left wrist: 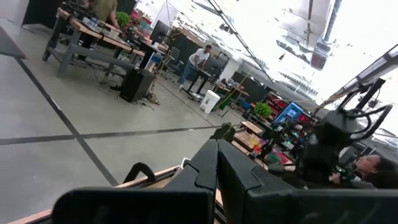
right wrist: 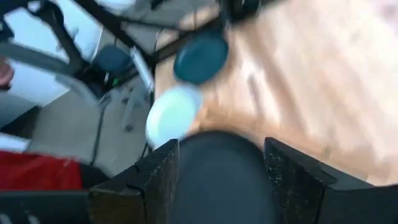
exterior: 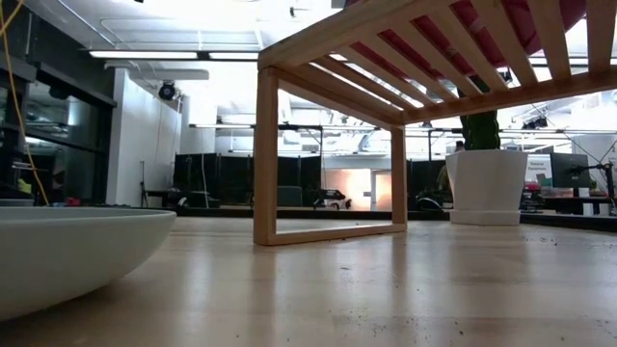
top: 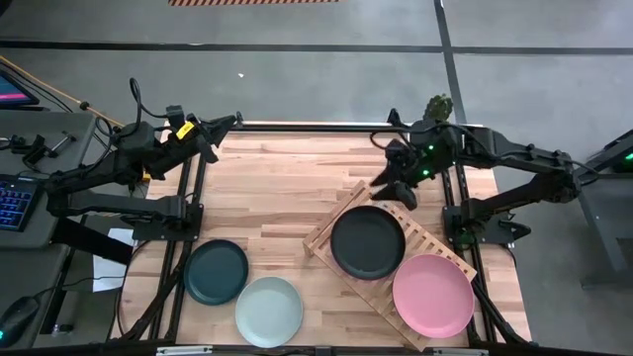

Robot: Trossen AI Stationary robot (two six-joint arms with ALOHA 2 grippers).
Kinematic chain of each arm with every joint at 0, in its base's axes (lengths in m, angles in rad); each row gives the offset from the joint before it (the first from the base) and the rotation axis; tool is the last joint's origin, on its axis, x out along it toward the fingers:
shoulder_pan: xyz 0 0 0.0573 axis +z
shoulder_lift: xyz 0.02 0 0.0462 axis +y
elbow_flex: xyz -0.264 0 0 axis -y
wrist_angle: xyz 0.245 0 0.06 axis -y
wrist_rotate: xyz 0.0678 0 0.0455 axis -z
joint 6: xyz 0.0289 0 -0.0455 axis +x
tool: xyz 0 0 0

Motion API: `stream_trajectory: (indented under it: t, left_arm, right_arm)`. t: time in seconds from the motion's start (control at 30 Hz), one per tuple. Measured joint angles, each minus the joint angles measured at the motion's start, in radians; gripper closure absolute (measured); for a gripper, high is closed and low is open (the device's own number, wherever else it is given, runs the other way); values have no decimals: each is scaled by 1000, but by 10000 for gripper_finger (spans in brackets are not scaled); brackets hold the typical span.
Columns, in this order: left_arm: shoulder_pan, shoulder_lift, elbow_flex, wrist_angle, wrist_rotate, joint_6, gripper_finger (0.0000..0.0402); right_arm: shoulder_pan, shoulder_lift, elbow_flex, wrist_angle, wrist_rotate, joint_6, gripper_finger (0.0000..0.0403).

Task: Place and stack plates onto a shelf
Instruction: Stack the dark green plate on top of the light pink plate on the shelf

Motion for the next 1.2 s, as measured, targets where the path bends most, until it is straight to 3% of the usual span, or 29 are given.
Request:
stream_trajectory:
  t: [0.33,0.83,1.2]
  left_arm:
    - [0,0,0,-1,0,2,401]
    - [0,0,0,1,7,0,402]
    - [0,0,0,0,71,-4,401]
  right_arm:
    - [0,-1,-5,172,136,-119,185]
    - [-6,-61,-5,152,160,-194,185]
    - [-6,-57,-5,313,179,-226,185]
